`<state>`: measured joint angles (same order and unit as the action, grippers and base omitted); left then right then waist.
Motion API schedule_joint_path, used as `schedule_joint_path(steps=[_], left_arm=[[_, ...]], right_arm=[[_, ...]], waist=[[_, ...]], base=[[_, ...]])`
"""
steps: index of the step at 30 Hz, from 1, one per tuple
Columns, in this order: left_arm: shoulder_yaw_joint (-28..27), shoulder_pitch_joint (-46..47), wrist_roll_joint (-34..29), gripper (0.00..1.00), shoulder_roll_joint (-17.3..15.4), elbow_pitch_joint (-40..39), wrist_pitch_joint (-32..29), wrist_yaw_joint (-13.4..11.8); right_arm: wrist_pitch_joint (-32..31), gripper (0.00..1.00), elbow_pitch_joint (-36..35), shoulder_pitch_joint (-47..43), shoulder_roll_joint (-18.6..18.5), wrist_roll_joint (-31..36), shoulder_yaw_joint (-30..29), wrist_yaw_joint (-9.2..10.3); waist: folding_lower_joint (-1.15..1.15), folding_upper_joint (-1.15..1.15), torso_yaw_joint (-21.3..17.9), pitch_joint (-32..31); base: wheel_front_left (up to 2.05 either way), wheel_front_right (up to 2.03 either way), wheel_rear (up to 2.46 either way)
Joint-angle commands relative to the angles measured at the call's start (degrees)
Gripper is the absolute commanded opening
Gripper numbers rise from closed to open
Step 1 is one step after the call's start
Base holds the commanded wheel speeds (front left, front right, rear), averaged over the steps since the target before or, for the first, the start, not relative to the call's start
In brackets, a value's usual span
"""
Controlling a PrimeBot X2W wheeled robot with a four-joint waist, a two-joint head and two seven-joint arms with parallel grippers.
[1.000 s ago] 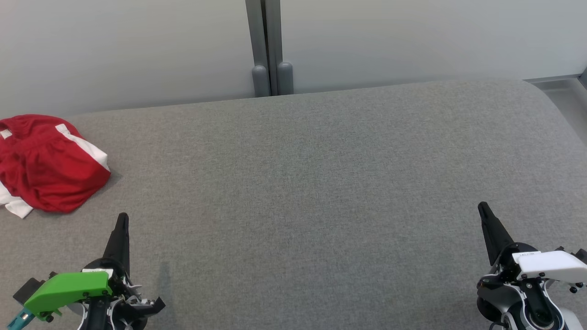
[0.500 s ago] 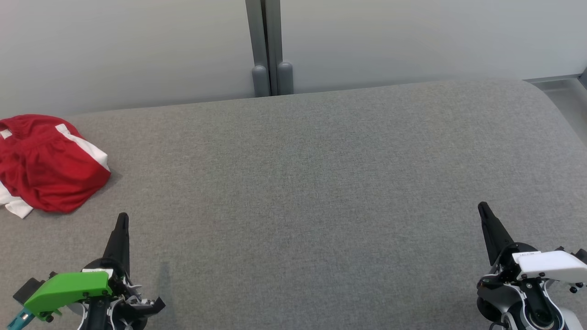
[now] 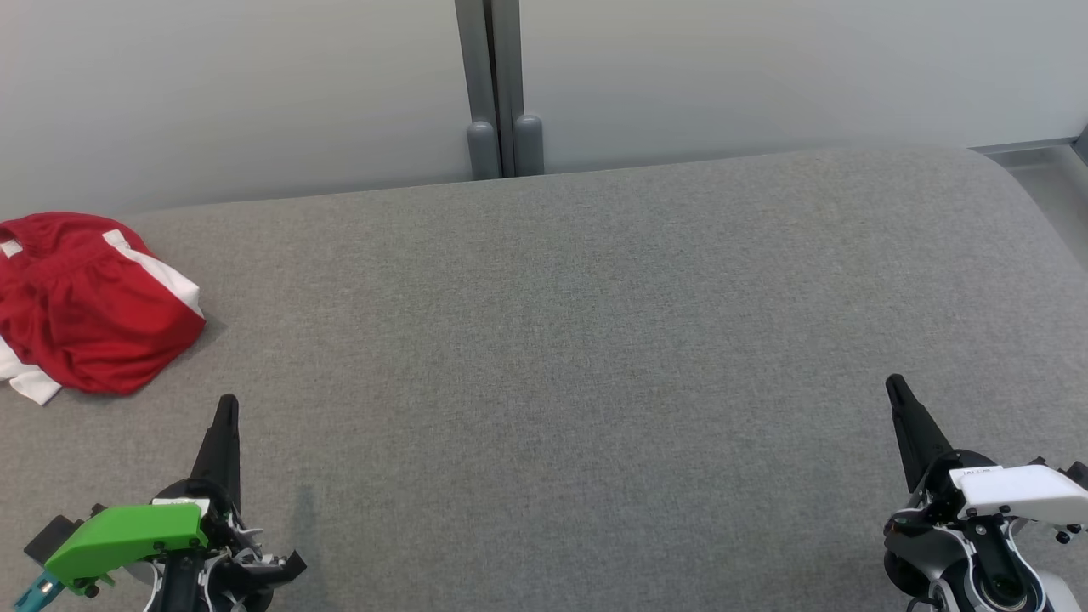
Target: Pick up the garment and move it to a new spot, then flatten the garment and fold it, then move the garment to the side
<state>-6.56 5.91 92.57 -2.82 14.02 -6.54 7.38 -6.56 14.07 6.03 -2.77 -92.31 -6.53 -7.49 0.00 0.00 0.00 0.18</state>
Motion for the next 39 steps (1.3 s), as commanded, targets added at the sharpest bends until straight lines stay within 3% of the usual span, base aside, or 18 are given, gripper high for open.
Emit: schedule_joint_path(steps=[1, 39], left_arm=[[0.0, 0.8, -0.4, 0.0, -0.2, -0.1, -0.1, 0.3], [0.0, 0.8, -0.4, 0.0, -0.2, 0.0, -0.1, 0.3]], right_arm=[[-0.1, 0.0, -0.2, 0.4, -0.2, -0.2, 0.0, 0.0], [-0.1, 0.0, -0.2, 0.4, -0.2, -0.2, 0.0, 0.0]], waist=[[0.0, 0.0, 0.0, 0.0], [0.0, 0.0, 0.0, 0.0]], base=[[0.0, 0.0, 0.0], [0.0, 0.0, 0.0]])
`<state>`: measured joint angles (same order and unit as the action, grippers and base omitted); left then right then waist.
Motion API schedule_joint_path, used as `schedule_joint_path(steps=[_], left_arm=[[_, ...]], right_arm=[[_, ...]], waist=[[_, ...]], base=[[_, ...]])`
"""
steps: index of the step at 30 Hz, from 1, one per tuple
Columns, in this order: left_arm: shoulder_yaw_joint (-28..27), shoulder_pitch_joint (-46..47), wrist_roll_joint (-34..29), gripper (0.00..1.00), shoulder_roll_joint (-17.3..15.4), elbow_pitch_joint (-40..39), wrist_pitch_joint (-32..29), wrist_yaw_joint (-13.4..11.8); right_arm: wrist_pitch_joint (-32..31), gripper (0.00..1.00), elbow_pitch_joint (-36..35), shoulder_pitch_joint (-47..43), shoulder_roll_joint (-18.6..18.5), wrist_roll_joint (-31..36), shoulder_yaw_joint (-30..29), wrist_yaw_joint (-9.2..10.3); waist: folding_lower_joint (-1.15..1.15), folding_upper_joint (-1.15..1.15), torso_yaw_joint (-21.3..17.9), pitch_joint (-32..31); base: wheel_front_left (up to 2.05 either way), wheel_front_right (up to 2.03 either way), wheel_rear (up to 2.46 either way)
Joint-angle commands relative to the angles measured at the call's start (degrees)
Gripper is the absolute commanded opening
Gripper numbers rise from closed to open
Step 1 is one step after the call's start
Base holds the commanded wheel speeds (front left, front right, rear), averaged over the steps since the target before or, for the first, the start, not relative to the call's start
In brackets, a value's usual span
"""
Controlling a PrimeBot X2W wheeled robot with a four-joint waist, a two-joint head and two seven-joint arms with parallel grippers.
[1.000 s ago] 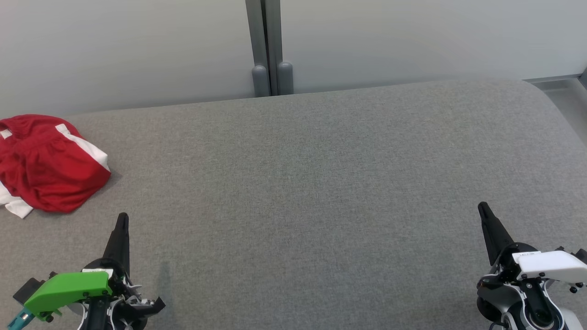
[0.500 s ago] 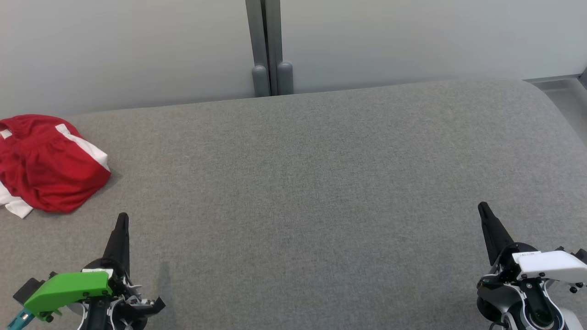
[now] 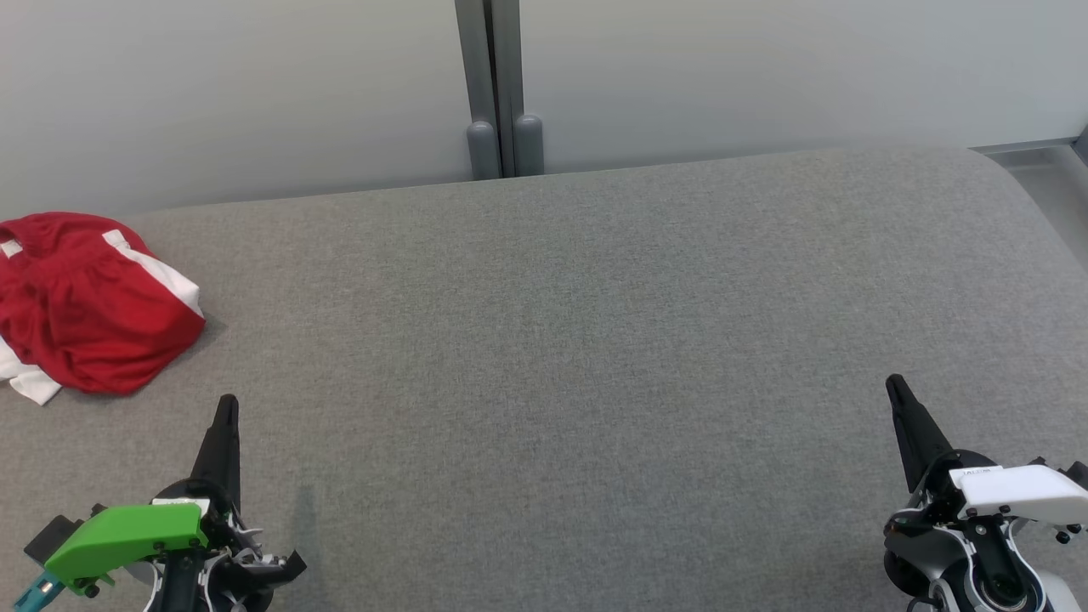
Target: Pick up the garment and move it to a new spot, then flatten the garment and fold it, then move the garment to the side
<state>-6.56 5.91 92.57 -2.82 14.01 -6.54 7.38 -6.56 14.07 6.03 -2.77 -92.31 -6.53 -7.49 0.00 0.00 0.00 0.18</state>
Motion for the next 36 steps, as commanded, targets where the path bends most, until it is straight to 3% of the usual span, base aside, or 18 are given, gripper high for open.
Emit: schedule_joint_path(steps=[1, 7, 8, 10, 11, 12, 26, 36], left_arm=[[0.0, 0.8, -0.4, 0.0, -0.2, 0.0, -0.1, 0.3], [0.0, 0.8, -0.4, 0.0, -0.2, 0.0, -0.1, 0.3], [0.0, 0.0, 0.0, 1.0, 0.0, 0.0, 0.0, 0.0], [0.1, -0.5, 0.0, 1.0, 0.2, 0.9, 0.1, -0.1], [0.2, -0.9, 0.0, 0.0, 0.4, 1.4, 0.1, -0.1], [0.2, -1.4, 0.0, 1.0, 0.5, 2.0, 0.1, -0.1], [3.1, -3.2, -4.7, 1.0, 0.4, -0.7, 4.1, -0.1], [4.2, -3.4, -13.7, 1.0, 0.3, -3.2, 6.5, -0.4]], right_arm=[[-0.1, 0.0, -0.2, 0.4, -0.2, -0.2, 0.0, 0.0], [-0.1, 0.0, -0.2, 0.4, -0.2, -0.2, 0.0, 0.0], [0.0, 1.0, 0.0, 0.0, 0.0, 0.0, 0.0, 0.0], [0.1, 1.0, 0.8, -0.6, 0.3, 0.0, 0.1, 0.01], [0.1, 0.0, 1.3, -1.1, 0.5, 0.0, 0.2, 0.02], [0.1, 1.0, 1.8, -1.6, 0.6, 0.0, 0.2, 0.02], [4.0, 1.0, 1.2, -2.5, 0.4, 5.4, 1.9, 0.02], [6.5, 1.0, -1.5, -2.5, 0.3, 18.2, 1.5, 0.01]], waist=[[0.0, 0.0, 0.0, 0.0], [0.0, 0.0, 0.0, 0.0], [0.0, 0.0, 0.0, 0.0], [0.0, 0.0, 0.0, 0.0], [0.0, 0.0, 0.0, 0.0], [0.0, 0.0, 0.0, 0.0], [0.0, 0.0, 0.0, -0.2], [0.0, 0.0, 0.0, -0.3]], base=[[0.0, 0.0, 0.0], [0.0, 0.0, 0.0], [0.0, 0.0, 0.0], [0.0, 0.0, 0.0], [0.0, 0.0, 0.0], [0.0, 0.0, 0.0], [0.0, 0.0, 0.0], [0.0, 0.0, 0.0]])
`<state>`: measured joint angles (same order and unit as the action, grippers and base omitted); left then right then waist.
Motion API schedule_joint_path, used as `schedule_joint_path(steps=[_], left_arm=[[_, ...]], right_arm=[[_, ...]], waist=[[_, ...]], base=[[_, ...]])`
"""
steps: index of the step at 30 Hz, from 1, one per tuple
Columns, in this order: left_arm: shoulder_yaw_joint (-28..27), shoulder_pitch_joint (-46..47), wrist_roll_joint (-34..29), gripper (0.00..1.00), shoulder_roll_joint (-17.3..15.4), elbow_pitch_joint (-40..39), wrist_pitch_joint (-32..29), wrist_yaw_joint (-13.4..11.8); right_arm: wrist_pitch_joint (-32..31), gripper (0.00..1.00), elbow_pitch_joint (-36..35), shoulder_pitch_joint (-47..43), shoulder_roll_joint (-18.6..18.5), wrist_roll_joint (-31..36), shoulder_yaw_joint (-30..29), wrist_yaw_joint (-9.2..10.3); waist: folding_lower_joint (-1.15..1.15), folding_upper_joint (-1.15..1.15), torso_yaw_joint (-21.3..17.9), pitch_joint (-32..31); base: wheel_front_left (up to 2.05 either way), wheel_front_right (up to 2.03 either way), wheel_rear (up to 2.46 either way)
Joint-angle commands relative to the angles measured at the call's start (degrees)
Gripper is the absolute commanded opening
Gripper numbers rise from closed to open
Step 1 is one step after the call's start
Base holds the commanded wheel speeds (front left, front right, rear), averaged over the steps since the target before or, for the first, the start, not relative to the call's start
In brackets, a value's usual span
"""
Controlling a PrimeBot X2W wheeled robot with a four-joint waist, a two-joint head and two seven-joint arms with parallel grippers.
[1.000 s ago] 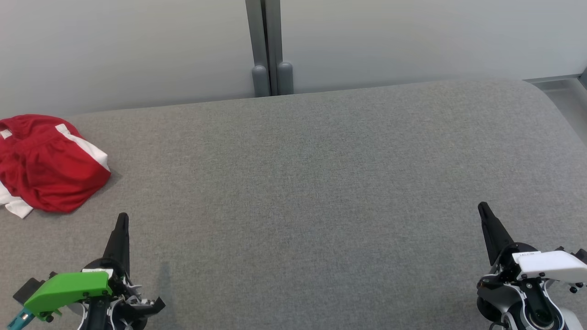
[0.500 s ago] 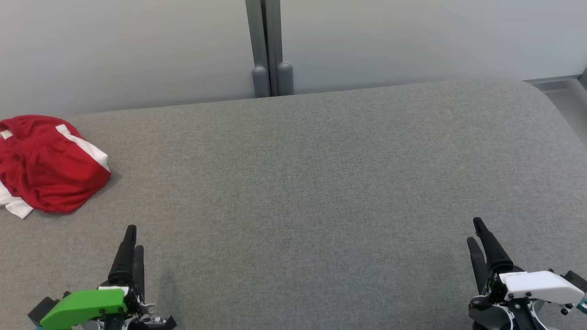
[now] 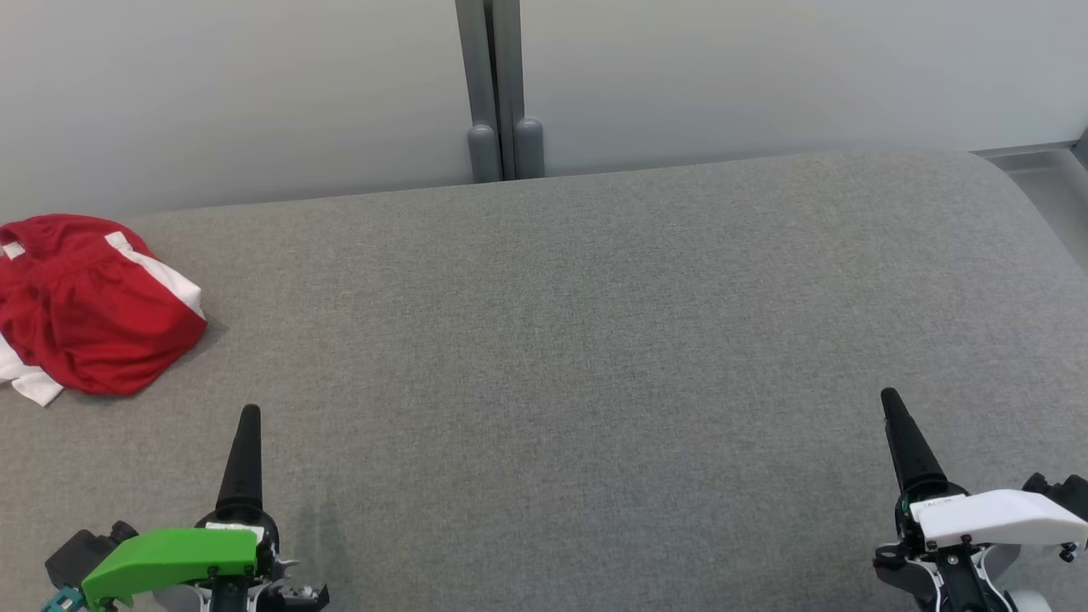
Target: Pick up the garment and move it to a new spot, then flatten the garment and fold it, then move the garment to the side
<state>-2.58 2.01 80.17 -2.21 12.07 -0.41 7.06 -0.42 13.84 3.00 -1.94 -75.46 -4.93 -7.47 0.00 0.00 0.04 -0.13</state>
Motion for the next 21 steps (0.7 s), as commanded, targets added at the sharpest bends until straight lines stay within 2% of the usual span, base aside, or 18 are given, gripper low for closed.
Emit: schedule_joint_path(steps=[1, 21], left_arm=[[0.4, 0.5, -2.7, 1.0, -0.3, -1.6, 0.6, -0.2], [4.5, -1.4, -24.1, 1.0, -0.5, -5.7, 4.8, -3.5]], right_arm=[[0.6, 1.0, -1.7, 0.6, -0.5, 3.1, -0.1, -0.01], [4.8, 1.0, -6.6, -1.1, -0.7, 26.6, 1.7, -0.02]], waist=[[0.0, 0.0, 0.0, 0.0], [0.0, 0.0, 0.1, -0.3]], base=[[0.0, 0.0, 0.0], [0.0, 0.0, 0.0]])
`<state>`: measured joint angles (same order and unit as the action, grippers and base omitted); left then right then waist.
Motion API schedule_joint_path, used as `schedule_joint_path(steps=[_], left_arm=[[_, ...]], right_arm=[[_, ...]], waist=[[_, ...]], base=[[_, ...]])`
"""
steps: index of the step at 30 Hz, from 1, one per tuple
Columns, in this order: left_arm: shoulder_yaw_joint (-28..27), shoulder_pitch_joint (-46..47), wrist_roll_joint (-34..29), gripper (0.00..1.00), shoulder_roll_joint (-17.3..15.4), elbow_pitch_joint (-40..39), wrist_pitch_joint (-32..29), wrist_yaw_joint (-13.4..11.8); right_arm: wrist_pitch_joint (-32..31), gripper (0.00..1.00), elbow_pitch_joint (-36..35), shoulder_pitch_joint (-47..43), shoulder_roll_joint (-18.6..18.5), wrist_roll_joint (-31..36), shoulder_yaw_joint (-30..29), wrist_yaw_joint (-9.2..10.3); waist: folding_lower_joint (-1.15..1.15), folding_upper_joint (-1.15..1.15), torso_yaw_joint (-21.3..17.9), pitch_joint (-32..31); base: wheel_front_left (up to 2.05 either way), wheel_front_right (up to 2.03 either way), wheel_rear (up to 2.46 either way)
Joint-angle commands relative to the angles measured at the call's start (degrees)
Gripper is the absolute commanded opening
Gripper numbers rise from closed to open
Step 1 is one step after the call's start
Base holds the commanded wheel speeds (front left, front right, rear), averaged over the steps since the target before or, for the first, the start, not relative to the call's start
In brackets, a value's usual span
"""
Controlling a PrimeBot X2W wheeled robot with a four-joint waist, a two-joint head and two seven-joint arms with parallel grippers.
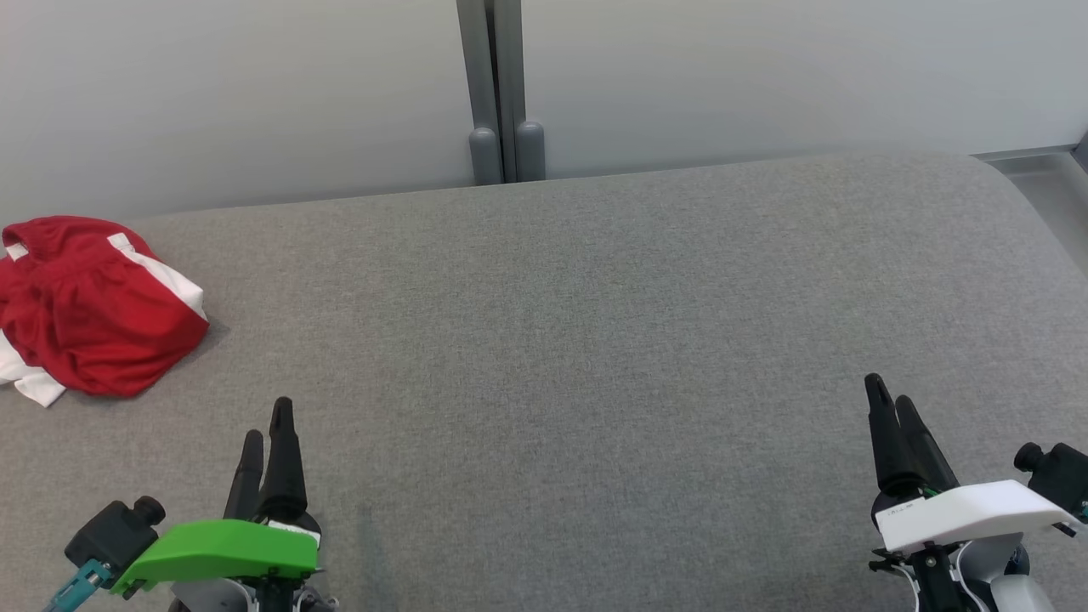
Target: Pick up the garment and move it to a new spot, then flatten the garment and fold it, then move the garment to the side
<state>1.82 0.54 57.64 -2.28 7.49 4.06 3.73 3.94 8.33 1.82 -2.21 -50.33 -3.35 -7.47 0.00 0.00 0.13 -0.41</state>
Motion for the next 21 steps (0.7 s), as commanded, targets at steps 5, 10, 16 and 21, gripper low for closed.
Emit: schedule_joint_path(steps=[5, 10, 16, 21], left_arm=[[0.3, -0.7, -6.5, 1.0, -0.4, -1.4, 1.3, -0.5], [0.5, -1.5, -11.3, 1.0, -0.5, -1.3, 2.2, -0.6], [1.0, -2.1, -16.2, 1.0, -0.5, -0.8, 3.2, -0.7], [1.5, -2.6, -19.5, 1.0, -0.5, -0.5, 3.9, -0.8]], right_arm=[[1.4, 1.0, -1.3, -0.2, -0.4, 6.6, 0.8, -0.02], [2.3, 1.0, -1.2, -0.4, -0.5, 11.0, 1.5, -0.02], [3.3, 1.0, -0.9, -0.4, -0.5, 16.4, 2.2, -0.02], [4.0, 1.0, -0.7, -0.7, -0.5, 20.4, 2.6, -0.02]], waist=[[0.0, 0.0, 0.0, -0.1], [0.0, 0.0, 0.1, -0.1], [0.0, 0.0, 0.2, -0.2], [0.0, 0.0, 0.3, -0.3]], base=[[0.0, 0.0, 0.0], [0.0, 0.0, 0.0], [0.0, 0.0, 0.0], [0.0, 0.0, 0.0]])
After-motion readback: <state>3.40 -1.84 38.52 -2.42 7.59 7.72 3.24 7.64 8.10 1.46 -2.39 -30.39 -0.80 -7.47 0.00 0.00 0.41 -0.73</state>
